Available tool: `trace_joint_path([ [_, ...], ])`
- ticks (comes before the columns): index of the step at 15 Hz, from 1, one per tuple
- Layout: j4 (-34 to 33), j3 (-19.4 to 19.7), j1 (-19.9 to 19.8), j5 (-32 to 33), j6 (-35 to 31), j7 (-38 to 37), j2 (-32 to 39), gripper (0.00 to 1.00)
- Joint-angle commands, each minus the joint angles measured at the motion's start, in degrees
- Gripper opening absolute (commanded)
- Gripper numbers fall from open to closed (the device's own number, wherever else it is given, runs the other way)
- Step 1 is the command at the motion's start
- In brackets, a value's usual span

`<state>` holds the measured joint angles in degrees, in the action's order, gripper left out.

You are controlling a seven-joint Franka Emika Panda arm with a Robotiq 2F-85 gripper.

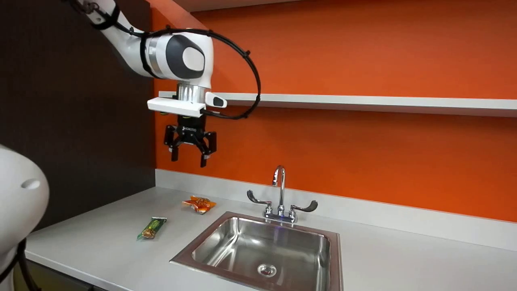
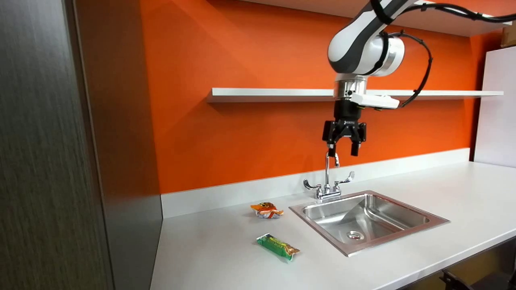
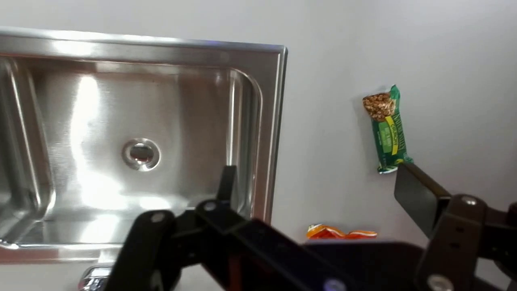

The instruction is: Put the green snack packet on the bottom shelf

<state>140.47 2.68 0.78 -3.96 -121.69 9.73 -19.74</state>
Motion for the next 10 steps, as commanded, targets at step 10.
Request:
trace_joint_path([
  [10,1.2,-10.4,9.0,-0.1,-8.0,-2.7,12.5,1.00],
])
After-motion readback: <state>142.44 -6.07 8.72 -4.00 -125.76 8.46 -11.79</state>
